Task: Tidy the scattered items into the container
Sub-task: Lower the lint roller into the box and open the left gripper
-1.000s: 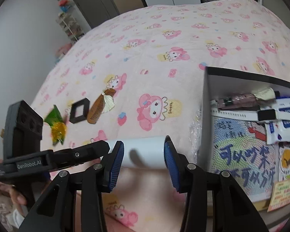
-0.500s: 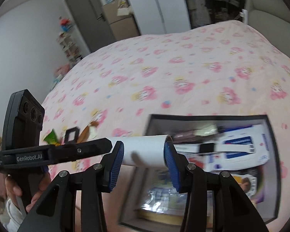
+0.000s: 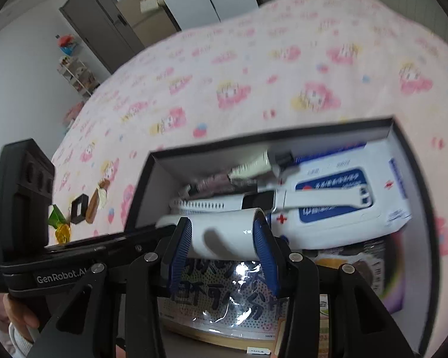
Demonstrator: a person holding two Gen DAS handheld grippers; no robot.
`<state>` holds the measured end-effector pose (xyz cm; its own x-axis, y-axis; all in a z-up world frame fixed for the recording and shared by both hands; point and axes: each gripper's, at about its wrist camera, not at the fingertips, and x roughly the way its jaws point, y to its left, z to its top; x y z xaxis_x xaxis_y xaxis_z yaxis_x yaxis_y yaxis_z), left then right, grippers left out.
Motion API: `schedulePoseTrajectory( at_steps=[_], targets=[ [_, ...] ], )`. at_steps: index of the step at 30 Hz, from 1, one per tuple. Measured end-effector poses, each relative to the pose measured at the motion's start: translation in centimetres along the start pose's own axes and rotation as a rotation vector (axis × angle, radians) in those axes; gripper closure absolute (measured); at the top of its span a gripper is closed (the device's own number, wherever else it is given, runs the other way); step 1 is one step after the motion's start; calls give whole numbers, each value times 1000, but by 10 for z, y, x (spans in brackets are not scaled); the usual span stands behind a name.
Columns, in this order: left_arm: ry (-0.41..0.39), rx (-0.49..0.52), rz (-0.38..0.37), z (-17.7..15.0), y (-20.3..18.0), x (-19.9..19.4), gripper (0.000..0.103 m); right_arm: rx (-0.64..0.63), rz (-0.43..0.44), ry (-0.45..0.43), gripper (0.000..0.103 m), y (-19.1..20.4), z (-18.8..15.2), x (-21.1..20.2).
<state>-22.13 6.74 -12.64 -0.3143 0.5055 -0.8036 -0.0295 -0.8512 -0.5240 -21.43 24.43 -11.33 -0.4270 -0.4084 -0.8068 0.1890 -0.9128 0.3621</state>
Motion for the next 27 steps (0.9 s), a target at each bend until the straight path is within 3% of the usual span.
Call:
schedulePoseTrajectory(
  at_steps=[5,8,13,15,19,20,23,27],
  targets=[
    [2,-3,42,4,0,-4,58,-5,-36,-2,63,-3,-1,0],
    [-24,-29,21,4,6,-15,57,-5,-72,-37,63,-5,-1,-11],
    [-9,74,77,-9,-10,-22,57,13,-133,-106,63,-14,-3,-40],
    [14,121,90,-16,-18,-20,57,8,-130,-88,63,-16,-4,-42],
    [87,166,135,-24,-31,-2,57,-39,-98,63,63,-12,-13,-18],
    [101,168,151,-25,-31,3,62,-65,-103,91,63,-9,-16,-12],
    [100,162,181,-24,-30,9,62,-140,-186,116,63,-2,-20,-2],
    [84,145,184,-17,-31,12,62,-126,-215,126,63,-9,-19,7]
  ],
)
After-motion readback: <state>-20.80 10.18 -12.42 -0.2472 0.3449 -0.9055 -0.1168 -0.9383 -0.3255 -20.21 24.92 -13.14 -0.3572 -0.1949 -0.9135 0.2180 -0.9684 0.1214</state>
